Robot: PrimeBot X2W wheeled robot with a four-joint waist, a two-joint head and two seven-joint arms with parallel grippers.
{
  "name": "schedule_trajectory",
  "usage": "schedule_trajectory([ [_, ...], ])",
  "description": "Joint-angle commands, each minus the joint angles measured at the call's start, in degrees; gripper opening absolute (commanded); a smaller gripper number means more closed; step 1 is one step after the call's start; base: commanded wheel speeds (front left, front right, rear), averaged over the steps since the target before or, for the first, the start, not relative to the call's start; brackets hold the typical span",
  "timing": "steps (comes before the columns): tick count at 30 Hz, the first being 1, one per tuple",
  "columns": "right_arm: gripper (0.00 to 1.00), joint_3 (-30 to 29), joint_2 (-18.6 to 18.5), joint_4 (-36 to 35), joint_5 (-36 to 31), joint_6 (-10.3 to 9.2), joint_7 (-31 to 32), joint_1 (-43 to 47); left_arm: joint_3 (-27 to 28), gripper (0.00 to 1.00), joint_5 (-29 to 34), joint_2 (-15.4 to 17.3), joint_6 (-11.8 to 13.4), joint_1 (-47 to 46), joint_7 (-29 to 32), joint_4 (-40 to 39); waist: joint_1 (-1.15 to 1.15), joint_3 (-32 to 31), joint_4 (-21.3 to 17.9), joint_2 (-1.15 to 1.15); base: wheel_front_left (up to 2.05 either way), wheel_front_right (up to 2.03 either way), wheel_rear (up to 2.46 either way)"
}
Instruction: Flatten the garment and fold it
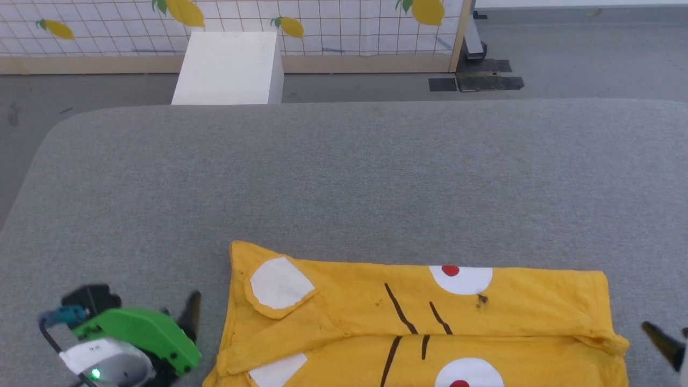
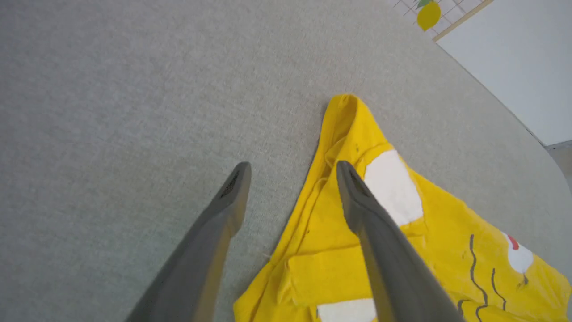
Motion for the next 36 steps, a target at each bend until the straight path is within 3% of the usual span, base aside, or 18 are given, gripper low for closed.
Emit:
schedule_trajectory([
  [1,1.00,-1.08,-0.80,-1.15,0.77,-0.09,1.34,-0.38,0.23,1.00,2.43,1.29,0.55,-2.25,-1.65,-0.79,0.01,-0.04,-0.23,0.00,0.00,0.00,0.00],
  [6,1.00,-1.24,-4.33,-1.27,1.95,-0.09,2.54,-3.44,0.79,1.00,10.59,3.38,-2.79,-7.79,-13.86,-2.64,0.01,1.09,-0.13,0.00,0.00,0.00,0.00],
  [9,1.00,3.42,-6.94,1.10,3.96,-0.09,0.48,-4.74,0.88,1.00,14.90,3.19,-6.21,-10.49,-24.64,-1.82,0.01,2.39,0.20,0.00,0.00,0.00,0.00],
  [13,1.00,9.65,-9.79,6.53,6.95,-0.09,-3.37,-5.58,-0.12,1.00,18.91,2.37,-9.00,-12.31,-33.02,1.20,0.01,4.38,0.82,0.00,0.00,0.00,0.00],
  [23,1.00,19.40,-12.01,17.24,12.16,-0.09,-7.86,-9.29,1.62,1.00,26.06,-2.21,-11.83,-13.27,-35.14,1.68,0.01,7.77,2.07,0.00,0.00,0.00,0.00],
  [30,1.00,26.69,-11.60,16.50,16.50,-0.09,-6.13,-11.19,3.88,1.00,28.25,-4.13,-13.79,-12.25,-35.15,2.25,0.01,8.24,2.05,0.00,0.00,0.00,0.00],
  [35,1.00,28.53,-12.67,16.97,16.24,-0.09,-5.80,-11.56,5.00,1.00,29.01,-5.32,-14.73,-11.82,-35.16,2.84,0.01,7.84,2.02,0.00,0.00,0.00,0.00],
  [36,0.74,28.42,-12.86,17.50,16.01,-0.09,-5.69,-11.60,5.21,1.00,29.18,-5.57,-14.92,-11.75,-35.16,2.93,0.01,7.79,2.03,0.00,0.00,0.00,0.00],
])
